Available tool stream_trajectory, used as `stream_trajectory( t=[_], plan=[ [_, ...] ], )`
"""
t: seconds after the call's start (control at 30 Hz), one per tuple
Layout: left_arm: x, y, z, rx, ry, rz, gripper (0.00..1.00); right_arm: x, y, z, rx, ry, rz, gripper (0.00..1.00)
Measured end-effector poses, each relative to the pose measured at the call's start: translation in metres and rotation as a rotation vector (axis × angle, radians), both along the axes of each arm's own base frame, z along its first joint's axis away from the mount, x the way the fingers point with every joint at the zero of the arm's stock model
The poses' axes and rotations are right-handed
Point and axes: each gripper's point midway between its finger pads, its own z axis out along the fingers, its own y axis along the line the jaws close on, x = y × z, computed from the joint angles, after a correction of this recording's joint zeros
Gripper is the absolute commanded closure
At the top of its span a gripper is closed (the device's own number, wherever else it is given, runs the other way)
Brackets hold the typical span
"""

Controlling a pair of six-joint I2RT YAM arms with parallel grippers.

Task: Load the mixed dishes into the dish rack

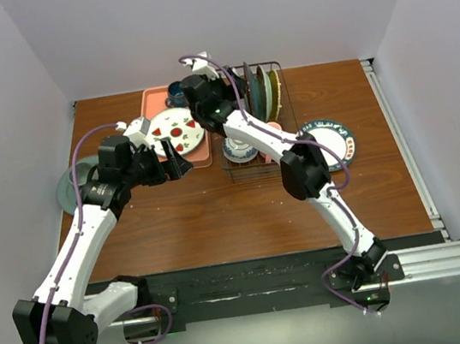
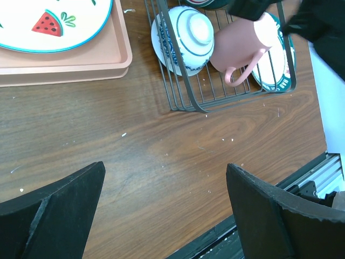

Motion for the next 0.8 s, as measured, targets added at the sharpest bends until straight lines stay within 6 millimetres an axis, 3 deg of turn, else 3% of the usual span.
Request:
stream_trajectory(
  t=[0.4, 0.8],
  plan=[
    [0.001, 0.0, -0.003, 0.002, 0.009, 0.0, 0.0, -0.033, -0.01, 0.093, 0.121, -0.138, -0.027, 0.23],
    [0.004, -0.002, -0.008, 0.004, 0.024, -0.003, 0.0, -0.067, -0.046, 0.134, 0.287, -0.126, 0.01, 0.23]
  ],
)
